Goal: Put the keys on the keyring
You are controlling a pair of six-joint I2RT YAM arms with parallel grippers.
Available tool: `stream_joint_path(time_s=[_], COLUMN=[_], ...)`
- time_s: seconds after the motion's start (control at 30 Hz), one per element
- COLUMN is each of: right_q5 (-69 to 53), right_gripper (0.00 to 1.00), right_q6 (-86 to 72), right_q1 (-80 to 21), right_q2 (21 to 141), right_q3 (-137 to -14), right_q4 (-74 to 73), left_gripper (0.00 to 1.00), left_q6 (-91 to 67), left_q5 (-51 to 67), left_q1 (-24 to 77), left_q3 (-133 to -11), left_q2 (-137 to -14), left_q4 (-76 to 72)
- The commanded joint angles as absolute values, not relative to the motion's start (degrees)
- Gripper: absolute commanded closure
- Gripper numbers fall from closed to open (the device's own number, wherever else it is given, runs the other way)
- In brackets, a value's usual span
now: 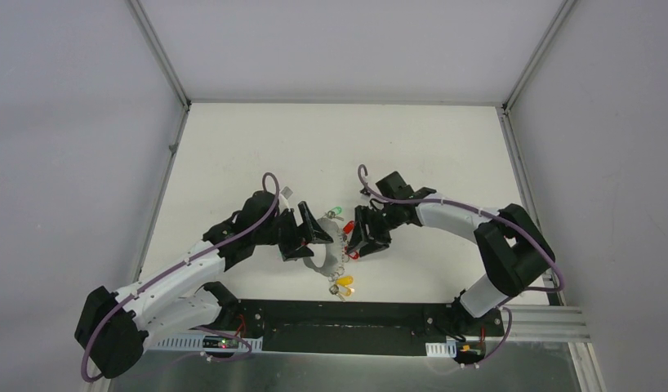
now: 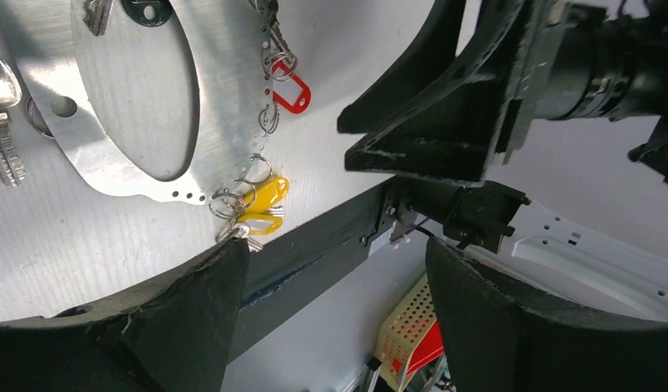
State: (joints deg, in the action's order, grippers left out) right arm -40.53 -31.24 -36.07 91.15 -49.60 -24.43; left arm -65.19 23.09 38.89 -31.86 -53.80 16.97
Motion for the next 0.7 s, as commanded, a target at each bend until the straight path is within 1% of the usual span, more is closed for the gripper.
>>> stream_joint_path(time_s=[0.0, 0.1, 0.2, 0.57, 0.67], right_q5=[-36.69, -35.25, -34.31, -29.74, -30.42], right_gripper=[0.49, 0.51, 0.59, 0.62, 0.67], right_q6=[-39.66, -42.23, -43.64, -43.58, -43.67], right_q1=[-40.58, -43.88, -46.11, -47.45, -47.86], right_q2=[91.84, 93.75, 96.25, 99.55, 101.15], right_q3=[-50.1, -49.67, -50.44, -53.09, -53.59], right_q4=[-26.84, -25.91, -25.49, -24.93, -24.45], left_gripper=[0.19, 0.19, 0.19, 0.18, 0.18], left_q6=[-68.0, -68.7, -68.73, -67.04, -66.82], left_q5=[19.93, 19.76, 20.09, 19.91, 19.54], left_q1=[38.41, 38.32, 38.32, 38.32, 38.32], left_q3=[-30.88, -30.61, -30.67, -32.1, -32.26], left_q2=[-49.67, -48.31, -48.17, -48.26, -48.08], left_q4=[18.19, 19.3, 19.87, 21.79, 22.26])
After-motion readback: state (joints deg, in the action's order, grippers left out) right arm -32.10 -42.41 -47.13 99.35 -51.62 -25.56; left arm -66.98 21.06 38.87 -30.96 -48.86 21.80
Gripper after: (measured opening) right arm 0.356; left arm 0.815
